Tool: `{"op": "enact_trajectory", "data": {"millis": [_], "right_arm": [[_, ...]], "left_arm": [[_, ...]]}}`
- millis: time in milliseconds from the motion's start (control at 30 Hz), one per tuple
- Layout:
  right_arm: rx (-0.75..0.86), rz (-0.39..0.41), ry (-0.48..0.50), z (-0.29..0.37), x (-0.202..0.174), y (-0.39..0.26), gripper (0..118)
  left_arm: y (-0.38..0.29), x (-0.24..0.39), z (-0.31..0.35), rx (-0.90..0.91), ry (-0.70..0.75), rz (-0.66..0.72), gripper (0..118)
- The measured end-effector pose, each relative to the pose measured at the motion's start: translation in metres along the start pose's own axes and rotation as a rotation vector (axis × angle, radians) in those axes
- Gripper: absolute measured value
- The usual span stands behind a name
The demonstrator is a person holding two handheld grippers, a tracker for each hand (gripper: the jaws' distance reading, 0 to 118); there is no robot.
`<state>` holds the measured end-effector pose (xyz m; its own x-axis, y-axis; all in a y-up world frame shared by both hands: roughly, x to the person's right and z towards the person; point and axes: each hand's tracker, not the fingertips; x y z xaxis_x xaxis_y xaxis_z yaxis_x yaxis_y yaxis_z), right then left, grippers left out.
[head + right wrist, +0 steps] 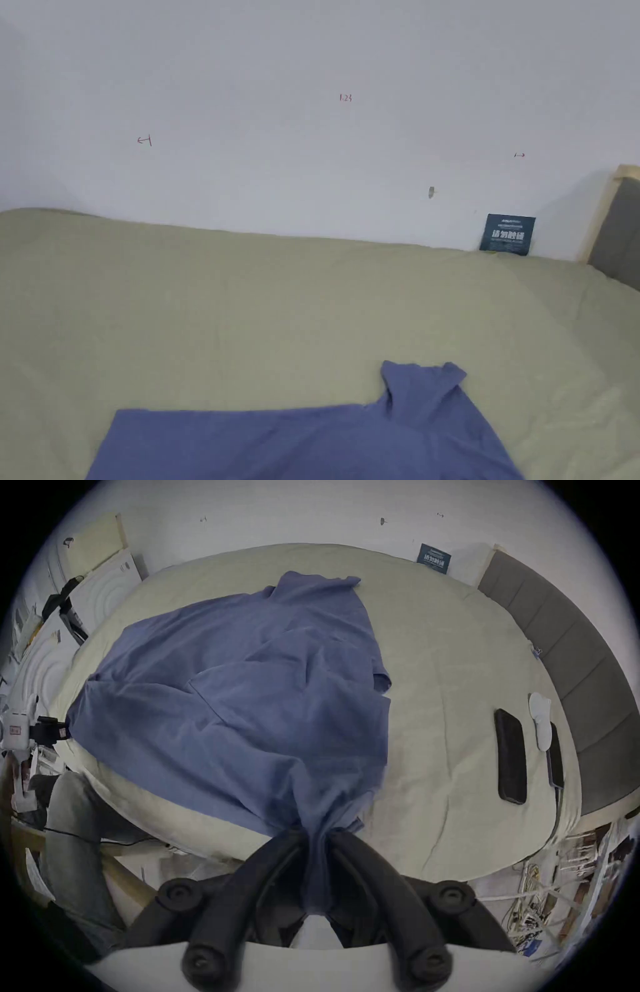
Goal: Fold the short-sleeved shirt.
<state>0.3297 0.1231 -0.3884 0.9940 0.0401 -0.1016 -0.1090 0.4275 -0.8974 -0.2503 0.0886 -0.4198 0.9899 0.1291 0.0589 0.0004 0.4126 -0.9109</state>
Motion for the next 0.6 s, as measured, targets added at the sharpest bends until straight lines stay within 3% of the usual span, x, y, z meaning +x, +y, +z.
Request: {"op": "enact_trajectory", "data": {"millis": [33,67,100,133,167,267,433,467,500,533,567,600], "right_arm": [[0.026,-0.004,-0.005,0.003,-0.002,0.000,9],[0.061,-0.015,-0.003,0.009,-0.002,0.002,19],[0.102,-0.033,-0.019,0.017,-0.002,0.004,54],[0.141,-0.036,-0.053,0.028,-0.002,0.008,76],[0.164,-0.034,-0.074,0.040,-0.003,0.012,78],[0.285,-0.037,-0.087,0.082,-0.012,0.032,78],[0.566,-0.024,-0.104,0.121,-0.052,0.063,77],[0.625,-0.038,-0.097,0.121,-0.063,0.066,75],[0.665,-0.065,-0.096,0.120,-0.075,0.068,68],[0.685,-0.078,-0.082,0.119,-0.085,0.068,42],[0.689,-0.085,-0.065,0.113,-0.097,0.069,1],[0.685,-0.075,-0.069,0.108,-0.110,0.068,1]], "left_arm": [[0.002,0.001,0.002,0.008,-0.008,-0.009,17],[0.004,0.004,0.010,0.053,-0.013,-0.049,32],[0.007,0.006,0.022,0.091,-0.003,-0.058,68],[0.012,0.010,0.036,0.110,-0.010,-0.042,89],[0.018,0.012,0.049,0.146,-0.027,-0.025,98],[0.041,0.032,0.095,0.302,-0.062,-0.047,99],[0.068,0.096,0.127,0.501,0.011,-0.145,98],[0.069,0.109,0.125,0.549,0.039,-0.142,97],[0.069,0.122,0.122,0.573,0.072,-0.126,89],[0.066,0.134,0.117,0.566,0.084,-0.113,72],[0.063,0.146,0.112,0.561,0.086,-0.110,38],[0.056,0.158,0.105,0.570,0.091,-0.117,0]]}}
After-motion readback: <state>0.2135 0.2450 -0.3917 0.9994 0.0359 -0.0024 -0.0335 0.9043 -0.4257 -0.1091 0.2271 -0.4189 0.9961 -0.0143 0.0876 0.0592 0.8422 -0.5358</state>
